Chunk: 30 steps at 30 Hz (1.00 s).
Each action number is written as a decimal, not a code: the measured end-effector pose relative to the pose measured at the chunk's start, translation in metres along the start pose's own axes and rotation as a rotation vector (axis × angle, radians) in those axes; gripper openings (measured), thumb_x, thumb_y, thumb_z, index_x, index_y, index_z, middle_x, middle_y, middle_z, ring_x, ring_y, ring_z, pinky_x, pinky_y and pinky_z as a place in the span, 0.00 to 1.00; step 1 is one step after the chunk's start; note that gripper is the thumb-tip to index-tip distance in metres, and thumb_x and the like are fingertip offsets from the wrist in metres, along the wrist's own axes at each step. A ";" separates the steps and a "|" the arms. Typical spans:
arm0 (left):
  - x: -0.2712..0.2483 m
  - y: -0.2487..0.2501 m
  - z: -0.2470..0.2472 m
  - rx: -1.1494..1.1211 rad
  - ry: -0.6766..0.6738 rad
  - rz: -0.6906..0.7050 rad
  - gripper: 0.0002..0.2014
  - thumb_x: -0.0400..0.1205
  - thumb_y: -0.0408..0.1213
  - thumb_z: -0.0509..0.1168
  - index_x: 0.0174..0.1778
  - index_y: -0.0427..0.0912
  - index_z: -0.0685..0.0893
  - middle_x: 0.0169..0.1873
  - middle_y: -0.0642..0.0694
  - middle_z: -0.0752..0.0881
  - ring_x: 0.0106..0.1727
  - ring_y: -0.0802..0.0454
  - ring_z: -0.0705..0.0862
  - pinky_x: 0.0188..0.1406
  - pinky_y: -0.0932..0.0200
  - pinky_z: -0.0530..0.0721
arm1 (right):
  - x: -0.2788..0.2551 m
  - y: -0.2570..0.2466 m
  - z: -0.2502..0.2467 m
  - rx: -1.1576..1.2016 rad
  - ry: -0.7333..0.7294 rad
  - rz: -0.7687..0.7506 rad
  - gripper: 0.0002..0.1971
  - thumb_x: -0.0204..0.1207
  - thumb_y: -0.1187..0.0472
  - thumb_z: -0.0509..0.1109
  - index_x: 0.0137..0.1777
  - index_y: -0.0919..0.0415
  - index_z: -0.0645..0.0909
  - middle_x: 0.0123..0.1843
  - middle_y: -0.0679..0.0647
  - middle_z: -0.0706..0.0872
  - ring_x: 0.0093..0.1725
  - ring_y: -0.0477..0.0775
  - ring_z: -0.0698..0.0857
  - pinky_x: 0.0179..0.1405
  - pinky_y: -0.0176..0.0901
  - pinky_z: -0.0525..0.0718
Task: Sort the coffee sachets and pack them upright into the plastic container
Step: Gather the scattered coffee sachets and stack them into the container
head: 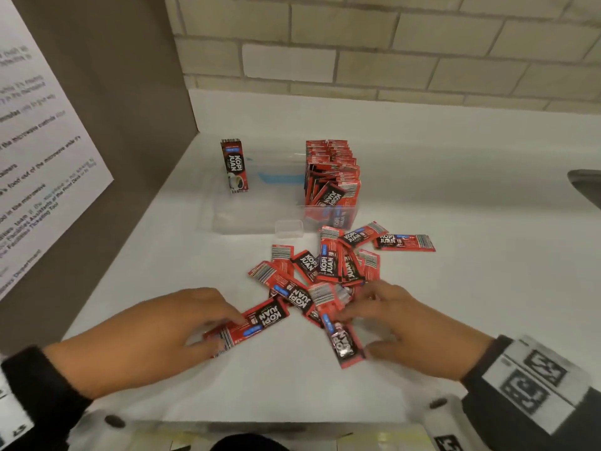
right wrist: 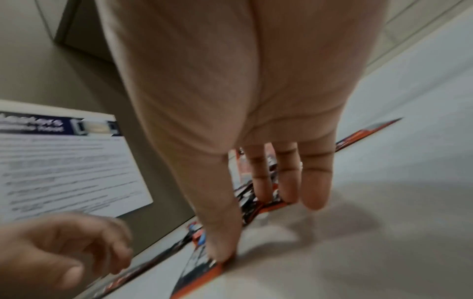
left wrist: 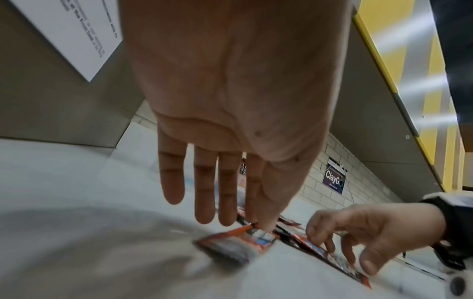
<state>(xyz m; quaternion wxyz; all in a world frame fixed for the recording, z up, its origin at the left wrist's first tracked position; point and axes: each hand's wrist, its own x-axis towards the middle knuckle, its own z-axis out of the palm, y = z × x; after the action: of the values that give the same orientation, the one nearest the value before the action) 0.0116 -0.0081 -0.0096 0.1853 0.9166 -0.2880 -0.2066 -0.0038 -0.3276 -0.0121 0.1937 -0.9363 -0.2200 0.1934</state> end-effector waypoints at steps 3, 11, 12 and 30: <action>0.004 0.000 0.010 -0.001 -0.005 0.018 0.17 0.70 0.63 0.55 0.56 0.78 0.72 0.52 0.70 0.73 0.55 0.71 0.76 0.58 0.67 0.75 | 0.021 -0.020 0.011 -0.037 0.077 -0.095 0.30 0.74 0.60 0.72 0.74 0.41 0.69 0.66 0.48 0.68 0.67 0.49 0.69 0.68 0.36 0.67; 0.007 -0.007 0.009 0.047 0.163 -0.106 0.14 0.75 0.47 0.71 0.51 0.66 0.74 0.51 0.66 0.72 0.50 0.65 0.75 0.49 0.71 0.74 | 0.037 -0.026 -0.030 0.177 0.239 -0.036 0.18 0.74 0.63 0.72 0.63 0.50 0.77 0.60 0.49 0.74 0.53 0.41 0.75 0.56 0.29 0.74; 0.009 -0.006 0.009 0.054 0.179 -0.114 0.14 0.75 0.46 0.72 0.47 0.65 0.73 0.49 0.65 0.72 0.49 0.65 0.75 0.47 0.71 0.73 | 0.033 -0.017 -0.039 0.110 0.235 0.044 0.18 0.73 0.60 0.73 0.61 0.48 0.76 0.60 0.48 0.73 0.54 0.43 0.75 0.57 0.33 0.75; 0.001 -0.027 -0.016 0.041 0.072 -0.319 0.19 0.72 0.39 0.54 0.51 0.72 0.70 0.52 0.68 0.79 0.55 0.67 0.78 0.58 0.65 0.77 | 0.007 0.040 -0.057 0.667 0.080 0.328 0.25 0.62 0.64 0.76 0.57 0.42 0.76 0.45 0.49 0.90 0.40 0.49 0.90 0.31 0.41 0.84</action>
<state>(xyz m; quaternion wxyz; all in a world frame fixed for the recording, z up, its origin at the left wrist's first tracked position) 0.0323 0.0156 -0.0085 0.1414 0.9611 -0.1363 -0.1944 0.0409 -0.3734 0.0168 0.4630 -0.8514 0.0159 0.2460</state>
